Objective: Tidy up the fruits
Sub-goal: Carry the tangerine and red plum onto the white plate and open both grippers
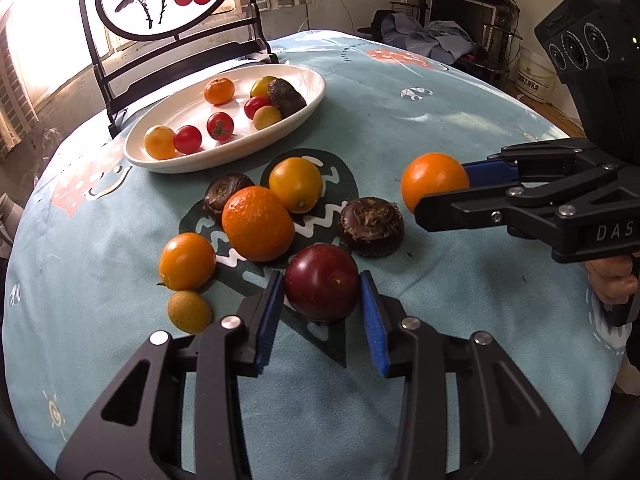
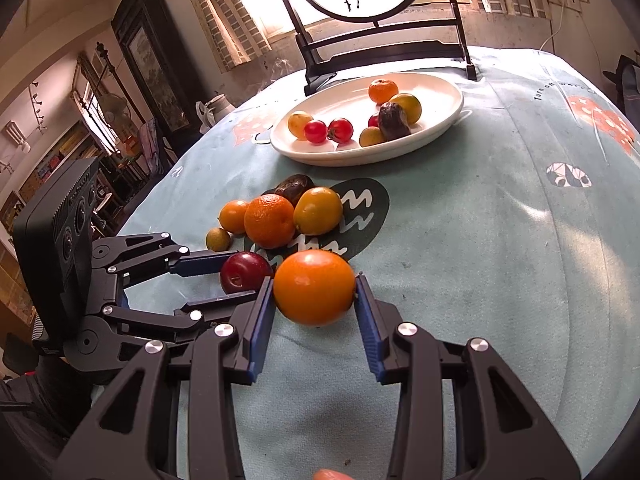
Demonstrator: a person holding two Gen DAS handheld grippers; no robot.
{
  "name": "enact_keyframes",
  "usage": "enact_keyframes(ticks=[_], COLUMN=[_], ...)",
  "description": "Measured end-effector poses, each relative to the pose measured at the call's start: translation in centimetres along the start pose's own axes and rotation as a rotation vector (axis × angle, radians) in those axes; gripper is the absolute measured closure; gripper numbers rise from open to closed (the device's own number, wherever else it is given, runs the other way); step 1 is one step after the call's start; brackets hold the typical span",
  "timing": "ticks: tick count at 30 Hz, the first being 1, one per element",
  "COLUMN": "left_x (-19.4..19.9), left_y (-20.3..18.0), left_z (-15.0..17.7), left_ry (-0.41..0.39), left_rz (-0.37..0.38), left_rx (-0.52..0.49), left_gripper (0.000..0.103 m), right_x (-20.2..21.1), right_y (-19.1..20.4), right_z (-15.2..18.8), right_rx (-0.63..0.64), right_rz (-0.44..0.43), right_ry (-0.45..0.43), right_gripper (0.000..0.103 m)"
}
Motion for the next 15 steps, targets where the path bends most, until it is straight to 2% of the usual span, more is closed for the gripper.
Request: enact_keyframes(ticks=[9, 11, 15], left_x=[2.0, 2.3, 2.4], left_y=[0.7, 1.5, 3.4], left_z=[-1.3, -2.6, -6.4], left_ry=[-0.030, -0.042, -0.088], left_rz=[0.109, 0.107, 0.044], left_rx=[0.067, 0.075, 0.096], left_gripper=[0.064, 0.064, 0.064], right_x=[0.2, 0.2, -0.1], right_y=[0.7, 0.7, -0.1], right_z=[-1.1, -2.2, -5.6], right_rx=[0.047, 0.065, 0.094], right_rz=[-0.018, -0.016, 0.024], right_ry=[-0.025, -0.032, -0.085], right_gripper=[0.063, 0.063, 0.063])
Point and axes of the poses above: each gripper's, at about its wrist camera, not at the fingertips, and x roughly against the way its jaws point, y to its left, z to its underside, the point moved 2 cm from there along -x, roughly the way its jaws point, and after that the axes turned 7 degrees about x, right-handed, at the moved point
